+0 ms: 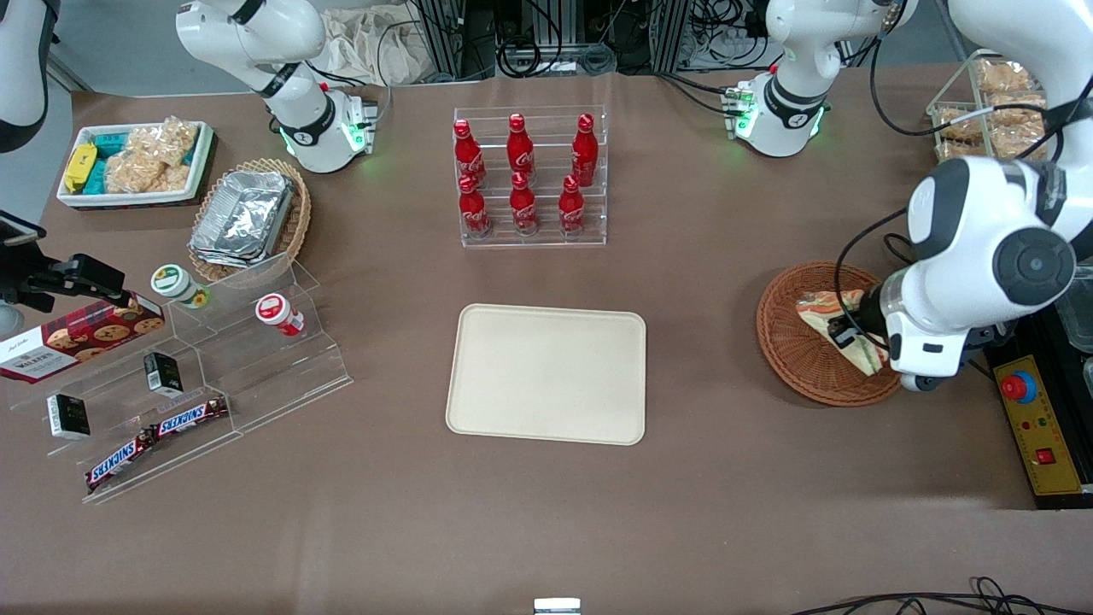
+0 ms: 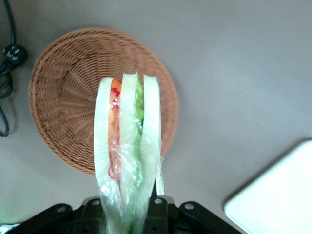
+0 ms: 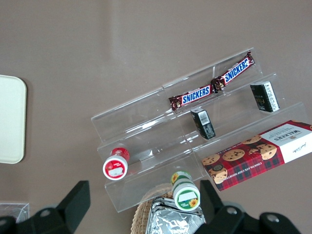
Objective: Place sandwich from basket to tray
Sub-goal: 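Carry the held sandwich over the cream tray with the left gripper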
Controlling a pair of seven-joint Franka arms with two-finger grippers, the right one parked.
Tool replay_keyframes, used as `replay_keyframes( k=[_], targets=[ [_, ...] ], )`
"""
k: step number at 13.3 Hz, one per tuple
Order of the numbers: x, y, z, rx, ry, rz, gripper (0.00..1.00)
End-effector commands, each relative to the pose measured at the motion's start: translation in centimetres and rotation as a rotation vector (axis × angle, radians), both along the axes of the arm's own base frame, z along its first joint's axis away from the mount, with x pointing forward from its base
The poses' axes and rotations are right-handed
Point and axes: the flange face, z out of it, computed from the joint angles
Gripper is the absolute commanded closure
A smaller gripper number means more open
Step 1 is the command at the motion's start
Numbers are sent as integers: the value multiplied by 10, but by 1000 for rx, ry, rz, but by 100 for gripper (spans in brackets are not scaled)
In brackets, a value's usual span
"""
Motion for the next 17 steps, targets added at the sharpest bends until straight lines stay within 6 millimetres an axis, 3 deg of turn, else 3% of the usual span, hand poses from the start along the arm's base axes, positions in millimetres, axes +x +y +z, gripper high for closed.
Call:
replay_keyframes(
  k=[1,3,5,7,10,13,14,17],
  targets=[
    [-5,-47,33,-54,-6,-153,100],
    [-14,-91,32,-94,-13,-298,100],
    [-19,-141,17,-130,-42,-387,100],
    [-25,-190,-6,-156,-71,-463,100],
    [-27,-244,-70,-167,-77,-557,100],
    [-15,-274,-117,-171,-85,-599,100],
    [-10,-282,-125,-175,-94,-610,100],
    [-3,-286,-154,-174,-118,-627,100]
  ],
)
